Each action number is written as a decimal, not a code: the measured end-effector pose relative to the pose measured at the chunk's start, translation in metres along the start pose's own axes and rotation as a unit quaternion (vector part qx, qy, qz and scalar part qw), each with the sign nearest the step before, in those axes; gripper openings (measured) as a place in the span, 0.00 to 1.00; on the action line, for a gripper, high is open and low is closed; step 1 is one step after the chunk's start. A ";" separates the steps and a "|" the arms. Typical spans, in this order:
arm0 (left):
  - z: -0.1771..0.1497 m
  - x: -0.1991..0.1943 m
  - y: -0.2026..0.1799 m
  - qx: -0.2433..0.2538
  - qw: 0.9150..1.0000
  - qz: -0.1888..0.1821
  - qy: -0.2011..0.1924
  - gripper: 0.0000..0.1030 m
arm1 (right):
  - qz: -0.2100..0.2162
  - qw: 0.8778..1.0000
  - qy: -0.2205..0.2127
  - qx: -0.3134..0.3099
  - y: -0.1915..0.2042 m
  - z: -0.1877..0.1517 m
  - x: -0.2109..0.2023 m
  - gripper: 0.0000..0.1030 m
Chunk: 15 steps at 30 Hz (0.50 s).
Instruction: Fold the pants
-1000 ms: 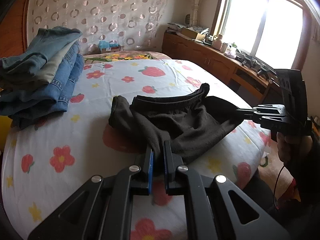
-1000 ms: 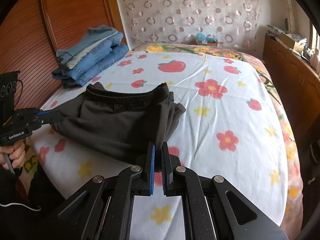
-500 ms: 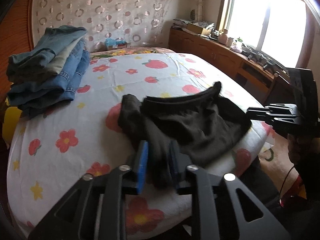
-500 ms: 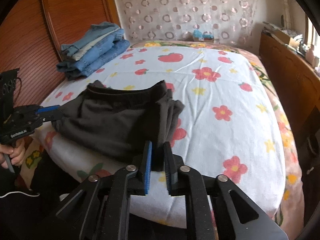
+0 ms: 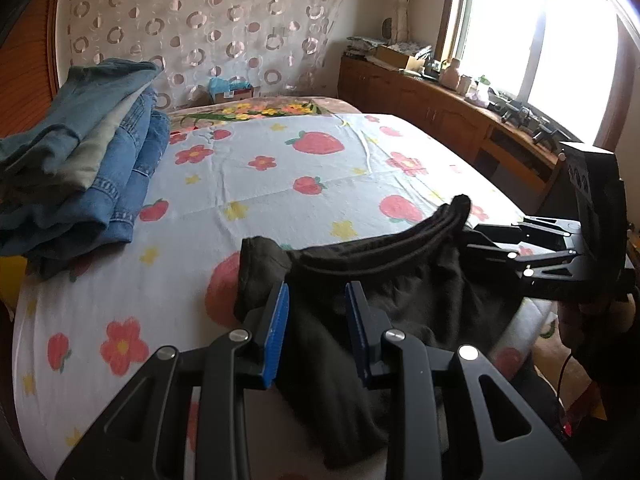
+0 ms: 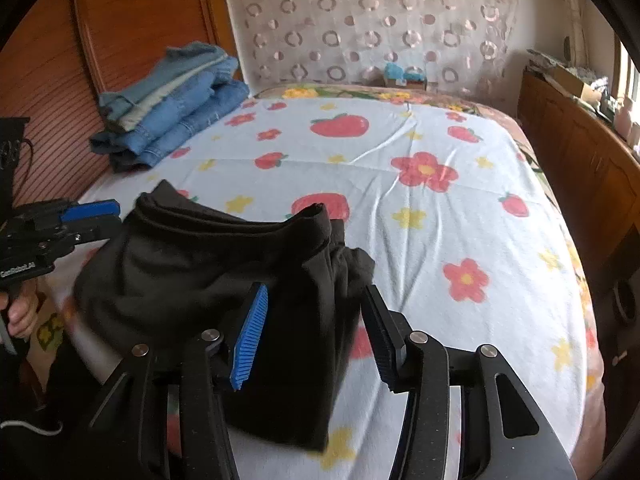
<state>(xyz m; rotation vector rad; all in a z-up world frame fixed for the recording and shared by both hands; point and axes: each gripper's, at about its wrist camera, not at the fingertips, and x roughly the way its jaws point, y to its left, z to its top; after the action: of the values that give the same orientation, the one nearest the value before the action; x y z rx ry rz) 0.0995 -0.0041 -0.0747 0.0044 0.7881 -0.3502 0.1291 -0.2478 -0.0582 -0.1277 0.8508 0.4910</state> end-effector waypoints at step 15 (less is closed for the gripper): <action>0.002 0.027 0.009 -0.007 1.000 -0.008 0.027 0.27 | -0.020 0.999 -0.030 -0.020 0.003 -0.011 0.008 0.70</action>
<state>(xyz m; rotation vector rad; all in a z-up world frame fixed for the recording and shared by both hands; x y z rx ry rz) 0.1211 -0.0042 -0.0937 -0.0063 0.8441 -0.3602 0.1246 -0.2451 -0.0714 -0.1657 0.7782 0.4721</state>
